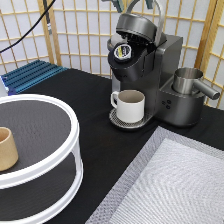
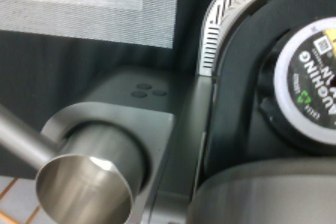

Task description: Make coffee

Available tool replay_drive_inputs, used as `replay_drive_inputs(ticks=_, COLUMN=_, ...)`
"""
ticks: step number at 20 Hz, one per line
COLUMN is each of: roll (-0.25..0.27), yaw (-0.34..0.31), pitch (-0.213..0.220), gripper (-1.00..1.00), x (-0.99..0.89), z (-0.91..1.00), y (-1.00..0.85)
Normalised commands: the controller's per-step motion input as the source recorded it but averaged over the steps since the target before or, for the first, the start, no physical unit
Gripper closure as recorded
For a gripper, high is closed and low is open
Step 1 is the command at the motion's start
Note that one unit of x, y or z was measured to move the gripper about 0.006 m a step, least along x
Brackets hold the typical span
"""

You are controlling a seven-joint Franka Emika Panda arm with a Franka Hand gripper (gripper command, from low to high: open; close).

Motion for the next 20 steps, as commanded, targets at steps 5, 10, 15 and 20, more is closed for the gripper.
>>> replay_drive_inputs(ticks=5, roll=-0.085, yaw=-0.09, pitch=0.005, gripper=-1.0, x=-0.07, z=-0.27, y=0.0)
replay_drive_inputs(ticks=10, roll=-0.096, yaw=-0.091, pitch=0.0, gripper=-1.0, x=-0.01, z=-0.31, y=0.0)
replay_drive_inputs(ticks=15, roll=-0.075, yaw=-0.088, pitch=0.001, gripper=-1.0, x=-0.12, z=-0.48, y=-0.11)
replay_drive_inputs(ticks=20, roll=-0.049, yaw=-0.078, pitch=0.021, gripper=-1.0, x=-0.06, z=-0.39, y=-0.23)
